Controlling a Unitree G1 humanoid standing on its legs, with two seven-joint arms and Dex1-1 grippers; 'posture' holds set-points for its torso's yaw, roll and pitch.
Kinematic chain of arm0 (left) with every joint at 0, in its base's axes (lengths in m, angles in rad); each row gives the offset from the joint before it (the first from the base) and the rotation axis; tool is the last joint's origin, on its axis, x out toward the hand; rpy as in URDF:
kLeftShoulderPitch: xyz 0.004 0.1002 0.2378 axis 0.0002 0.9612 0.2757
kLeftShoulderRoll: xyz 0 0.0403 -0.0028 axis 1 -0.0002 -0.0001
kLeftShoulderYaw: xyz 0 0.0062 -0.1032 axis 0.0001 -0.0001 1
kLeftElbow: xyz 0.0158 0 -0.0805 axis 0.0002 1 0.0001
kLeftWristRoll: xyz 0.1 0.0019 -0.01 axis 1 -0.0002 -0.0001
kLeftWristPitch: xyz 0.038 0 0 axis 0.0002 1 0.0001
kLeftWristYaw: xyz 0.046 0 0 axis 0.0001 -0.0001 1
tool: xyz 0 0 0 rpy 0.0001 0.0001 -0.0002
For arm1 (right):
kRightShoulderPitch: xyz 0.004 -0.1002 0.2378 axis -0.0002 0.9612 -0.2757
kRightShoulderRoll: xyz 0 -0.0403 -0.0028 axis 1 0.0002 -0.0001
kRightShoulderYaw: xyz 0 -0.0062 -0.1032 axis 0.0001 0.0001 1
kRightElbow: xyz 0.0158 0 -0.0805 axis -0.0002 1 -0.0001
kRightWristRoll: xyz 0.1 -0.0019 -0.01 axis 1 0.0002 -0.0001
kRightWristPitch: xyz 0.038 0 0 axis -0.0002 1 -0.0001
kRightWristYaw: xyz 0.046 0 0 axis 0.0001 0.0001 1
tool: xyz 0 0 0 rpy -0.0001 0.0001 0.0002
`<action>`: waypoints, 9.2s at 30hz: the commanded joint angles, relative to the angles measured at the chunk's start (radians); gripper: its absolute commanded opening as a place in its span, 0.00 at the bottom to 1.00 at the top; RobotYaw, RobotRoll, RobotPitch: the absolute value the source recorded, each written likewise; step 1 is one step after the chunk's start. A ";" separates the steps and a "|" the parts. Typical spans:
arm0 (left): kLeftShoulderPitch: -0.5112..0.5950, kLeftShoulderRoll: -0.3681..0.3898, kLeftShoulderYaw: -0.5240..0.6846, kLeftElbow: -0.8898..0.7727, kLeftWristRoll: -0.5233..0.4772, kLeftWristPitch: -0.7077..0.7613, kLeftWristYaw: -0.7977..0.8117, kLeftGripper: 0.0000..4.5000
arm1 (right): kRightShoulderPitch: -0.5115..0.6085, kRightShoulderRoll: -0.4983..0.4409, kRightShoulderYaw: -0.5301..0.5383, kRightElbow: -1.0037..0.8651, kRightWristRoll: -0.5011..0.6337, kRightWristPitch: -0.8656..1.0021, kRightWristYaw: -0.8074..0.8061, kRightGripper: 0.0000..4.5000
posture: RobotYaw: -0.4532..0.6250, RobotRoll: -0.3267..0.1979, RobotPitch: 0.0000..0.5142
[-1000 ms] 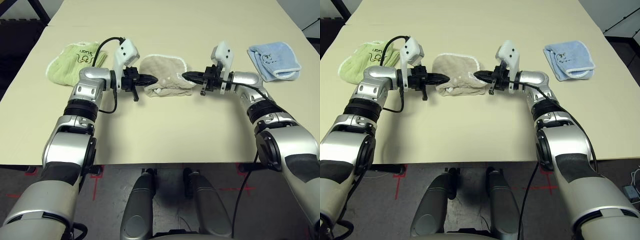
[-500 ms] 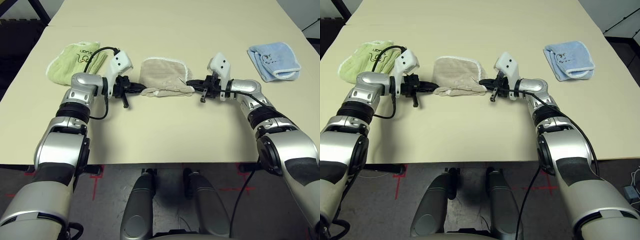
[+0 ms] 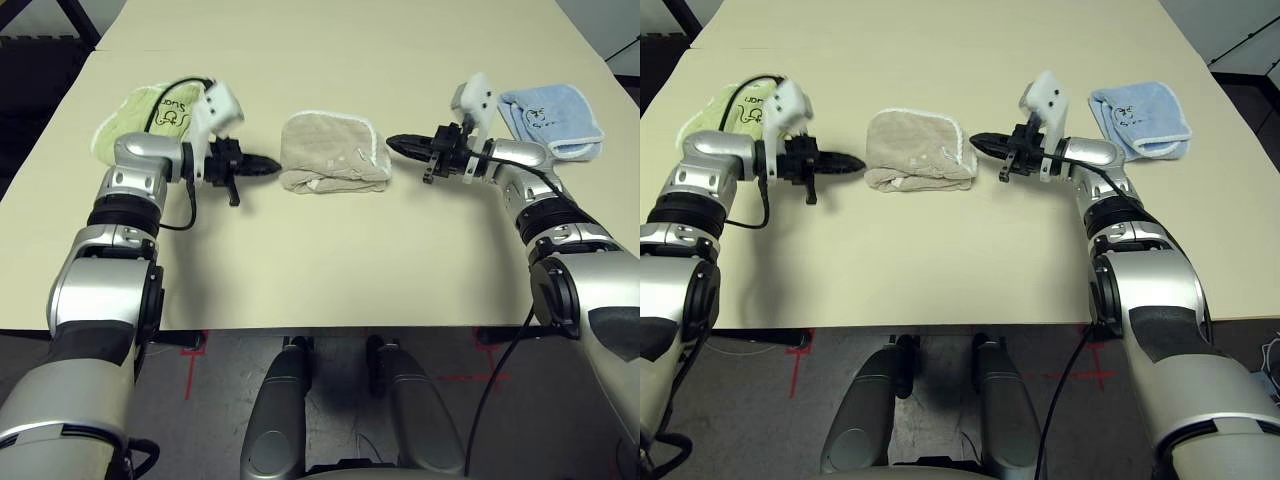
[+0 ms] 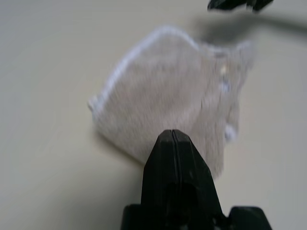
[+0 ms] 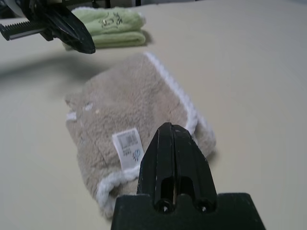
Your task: Fold the towel and set it aside.
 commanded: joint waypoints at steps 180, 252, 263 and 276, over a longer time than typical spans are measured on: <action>0.610 0.101 0.026 -0.897 -0.307 0.223 0.052 1.00 | -0.029 0.004 -0.403 -0.181 0.503 0.978 -0.431 0.00 | 0.48 0.62 0.44; 0.619 0.059 0.037 -0.866 -0.309 0.194 0.165 1.00 | 0.035 -0.103 -0.545 0.075 0.381 0.108 -0.939 0.00 | 0.41 0.62 0.45; 0.564 0.054 0.018 -0.804 -0.288 0.161 0.133 1.00 | 0.080 -0.103 -0.544 0.006 0.406 0.238 -0.912 0.00 | 0.39 0.62 0.42; 0.484 0.046 0.001 -0.710 -0.257 0.119 0.085 1.00 | 0.212 -0.101 -0.532 -0.321 0.488 0.514 -0.969 0.71 | 0.39 0.62 0.40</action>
